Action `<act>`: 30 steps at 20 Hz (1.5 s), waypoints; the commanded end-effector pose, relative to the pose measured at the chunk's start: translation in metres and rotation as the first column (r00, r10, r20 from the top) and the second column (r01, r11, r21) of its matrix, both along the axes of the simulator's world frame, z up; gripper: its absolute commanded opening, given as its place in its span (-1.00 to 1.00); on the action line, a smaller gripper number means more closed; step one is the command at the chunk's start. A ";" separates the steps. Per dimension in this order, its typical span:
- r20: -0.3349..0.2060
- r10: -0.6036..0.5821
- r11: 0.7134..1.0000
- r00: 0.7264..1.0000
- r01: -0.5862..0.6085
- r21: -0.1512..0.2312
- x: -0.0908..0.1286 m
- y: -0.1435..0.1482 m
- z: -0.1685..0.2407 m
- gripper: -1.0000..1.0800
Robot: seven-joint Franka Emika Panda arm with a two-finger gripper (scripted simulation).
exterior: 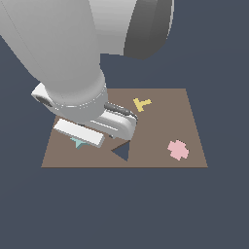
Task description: Insert a designated object into the corresponding slot on a board.
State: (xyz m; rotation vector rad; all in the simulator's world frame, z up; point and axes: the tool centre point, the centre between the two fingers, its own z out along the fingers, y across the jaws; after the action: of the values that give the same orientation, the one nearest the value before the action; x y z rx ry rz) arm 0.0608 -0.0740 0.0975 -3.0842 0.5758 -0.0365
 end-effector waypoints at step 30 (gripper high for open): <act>-0.024 -0.210 0.978 0.977 0.210 0.000 0.007 -0.058 -0.068 -1.00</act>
State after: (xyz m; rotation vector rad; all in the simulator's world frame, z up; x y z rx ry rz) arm 0.0682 -0.1322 0.0305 -3.0099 0.8995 -0.0005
